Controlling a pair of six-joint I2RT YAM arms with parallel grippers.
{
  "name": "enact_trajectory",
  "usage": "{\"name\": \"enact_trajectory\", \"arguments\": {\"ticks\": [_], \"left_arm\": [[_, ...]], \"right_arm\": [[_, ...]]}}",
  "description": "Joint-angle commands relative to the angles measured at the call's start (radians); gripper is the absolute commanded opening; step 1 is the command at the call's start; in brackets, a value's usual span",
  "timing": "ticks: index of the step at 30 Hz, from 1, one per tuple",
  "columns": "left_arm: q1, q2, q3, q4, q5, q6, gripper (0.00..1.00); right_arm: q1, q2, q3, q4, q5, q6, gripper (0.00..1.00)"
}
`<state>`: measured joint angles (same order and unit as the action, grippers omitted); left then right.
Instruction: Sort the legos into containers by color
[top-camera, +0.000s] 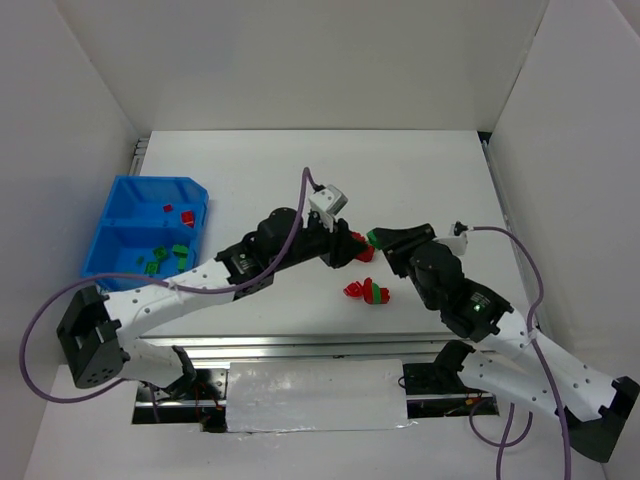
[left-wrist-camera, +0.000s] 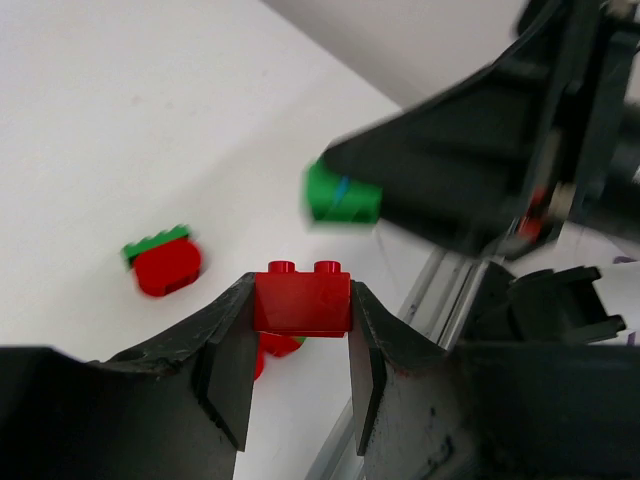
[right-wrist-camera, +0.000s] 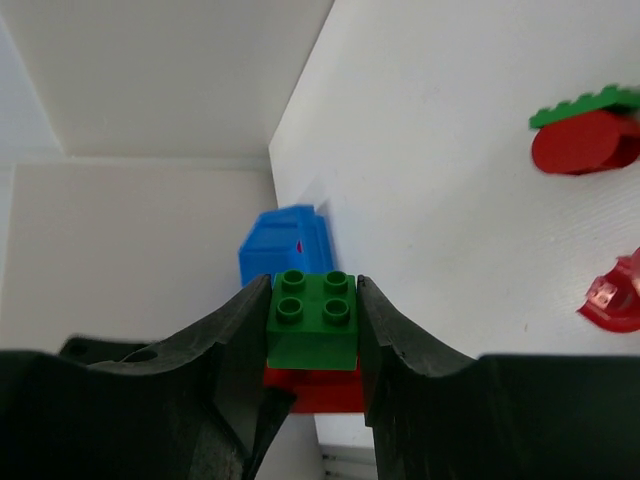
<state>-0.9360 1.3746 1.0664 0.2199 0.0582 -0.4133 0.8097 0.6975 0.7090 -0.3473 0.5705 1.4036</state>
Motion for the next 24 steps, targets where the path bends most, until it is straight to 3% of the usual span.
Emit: {"name": "enact_trajectory", "arguments": {"ticks": [1, 8, 9, 10, 12, 13, 17, 22, 24], "left_arm": [[0.065, -0.141, -0.062, -0.039, -0.046, 0.062, 0.0], [0.222, -0.353, -0.121, -0.211, -0.109, 0.051, 0.0], [0.258, -0.376, -0.096, -0.299, -0.171, 0.041, 0.0], [0.284, -0.378, -0.07, -0.357, -0.343, -0.003, 0.0], [0.411, -0.359, 0.028, -0.555, -0.482, -0.07, 0.0], [0.463, -0.349, 0.067, -0.629, -0.595, -0.159, 0.0], [0.768, -0.238, 0.254, -0.978, -0.714, -0.402, 0.0], [0.971, -0.192, 0.235, -1.074, -0.663, -0.458, 0.0], [1.031, -0.193, 0.186, -0.958, -0.554, -0.4, 0.0]], "right_arm": [[-0.076, -0.052, 0.02, -0.025, 0.097, -0.069, 0.0], [-0.176, -0.108, -0.017, 0.03, 0.005, -0.214, 0.0], [-0.176, -0.107, -0.017, 0.037, -0.026, -0.23, 0.0], [-0.176, -0.095, -0.017, 0.053, -0.044, -0.247, 0.0], [-0.178, -0.066, -0.008, 0.062, -0.102, -0.301, 0.0], [-0.178, -0.056, -0.002, 0.064, -0.121, -0.319, 0.0], [-0.176, -0.039, 0.01, 0.09, -0.199, -0.409, 0.0], [-0.176, -0.061, 0.014, 0.077, -0.262, -0.452, 0.0], [-0.176, -0.072, 0.009, 0.083, -0.28, -0.471, 0.0]]}}
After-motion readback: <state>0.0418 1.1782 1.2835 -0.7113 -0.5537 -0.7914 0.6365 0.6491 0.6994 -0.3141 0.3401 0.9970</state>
